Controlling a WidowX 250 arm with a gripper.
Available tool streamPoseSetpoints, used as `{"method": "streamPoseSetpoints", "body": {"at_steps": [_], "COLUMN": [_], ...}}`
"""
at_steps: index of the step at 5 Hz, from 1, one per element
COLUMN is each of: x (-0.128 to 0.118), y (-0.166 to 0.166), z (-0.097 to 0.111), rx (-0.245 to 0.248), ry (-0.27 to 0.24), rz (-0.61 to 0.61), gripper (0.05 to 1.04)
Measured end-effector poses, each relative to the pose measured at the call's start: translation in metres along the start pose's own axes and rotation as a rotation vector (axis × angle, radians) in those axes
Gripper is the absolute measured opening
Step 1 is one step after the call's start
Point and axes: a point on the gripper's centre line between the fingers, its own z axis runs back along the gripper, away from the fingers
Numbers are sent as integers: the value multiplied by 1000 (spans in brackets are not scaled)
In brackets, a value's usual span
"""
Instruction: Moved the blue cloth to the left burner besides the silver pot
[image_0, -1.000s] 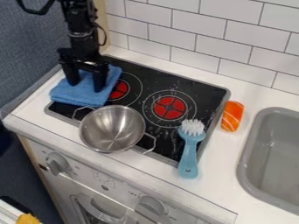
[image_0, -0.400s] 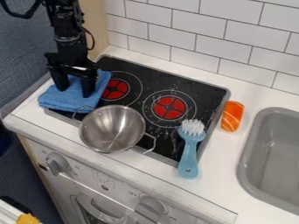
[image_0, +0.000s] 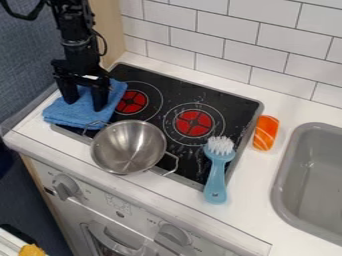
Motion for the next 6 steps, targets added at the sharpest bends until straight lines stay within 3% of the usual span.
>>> {"method": "streamPoseSetpoints", "body": {"at_steps": [4,5,6], "x": [-8,-4,-3], "y": [-7,-5,-7], "z": [9,28,36], "rx": [-6,1,18], "ry": [32,-21,-20], "rz": [88,105,119], "gripper": [999,999,999]}}
